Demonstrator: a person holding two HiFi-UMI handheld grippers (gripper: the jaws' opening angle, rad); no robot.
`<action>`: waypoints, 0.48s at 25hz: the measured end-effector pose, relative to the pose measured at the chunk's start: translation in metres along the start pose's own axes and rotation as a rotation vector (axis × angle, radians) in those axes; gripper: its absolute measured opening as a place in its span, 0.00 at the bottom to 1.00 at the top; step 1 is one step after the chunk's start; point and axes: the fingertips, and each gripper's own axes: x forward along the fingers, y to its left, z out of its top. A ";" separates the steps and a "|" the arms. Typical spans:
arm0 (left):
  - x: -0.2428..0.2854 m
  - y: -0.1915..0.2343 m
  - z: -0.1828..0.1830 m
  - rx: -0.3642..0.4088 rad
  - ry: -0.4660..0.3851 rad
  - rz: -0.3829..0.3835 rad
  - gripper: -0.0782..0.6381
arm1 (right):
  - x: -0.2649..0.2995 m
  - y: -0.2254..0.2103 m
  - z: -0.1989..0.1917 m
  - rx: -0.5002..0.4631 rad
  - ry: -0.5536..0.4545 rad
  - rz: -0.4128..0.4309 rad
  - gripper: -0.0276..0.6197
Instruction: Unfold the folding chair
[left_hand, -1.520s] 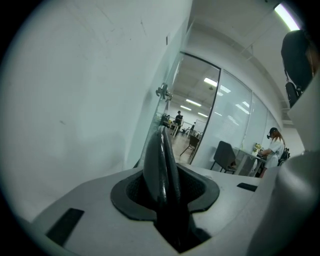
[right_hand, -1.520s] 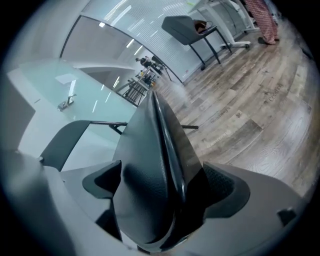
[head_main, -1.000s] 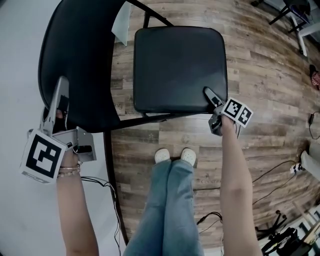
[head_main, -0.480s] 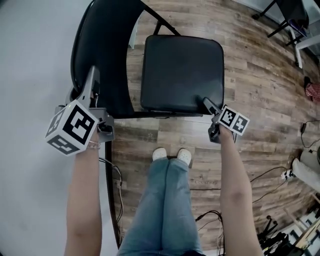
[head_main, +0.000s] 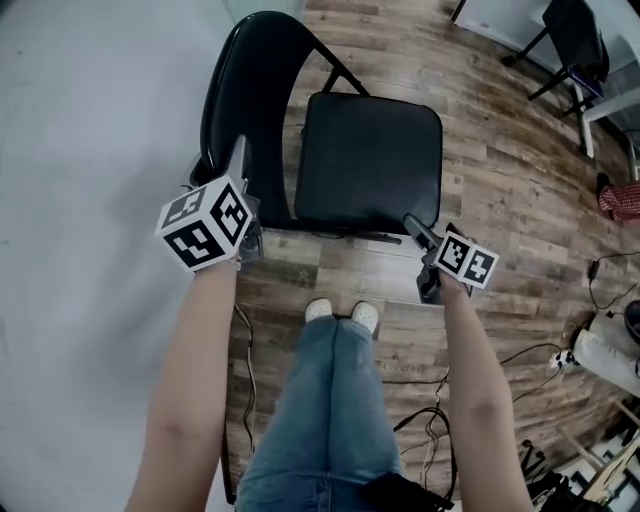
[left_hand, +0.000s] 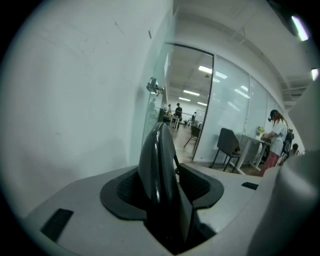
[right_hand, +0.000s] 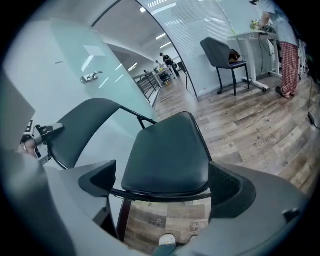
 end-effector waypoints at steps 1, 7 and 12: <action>-0.002 -0.003 0.002 0.033 0.009 0.005 0.42 | -0.006 0.007 0.001 -0.007 0.013 0.011 0.90; -0.030 -0.023 0.016 0.142 0.044 -0.053 0.65 | -0.052 0.050 0.026 -0.063 0.001 0.019 0.90; -0.054 -0.038 0.033 0.140 0.072 -0.100 0.65 | -0.098 0.088 0.049 -0.173 -0.003 0.029 0.89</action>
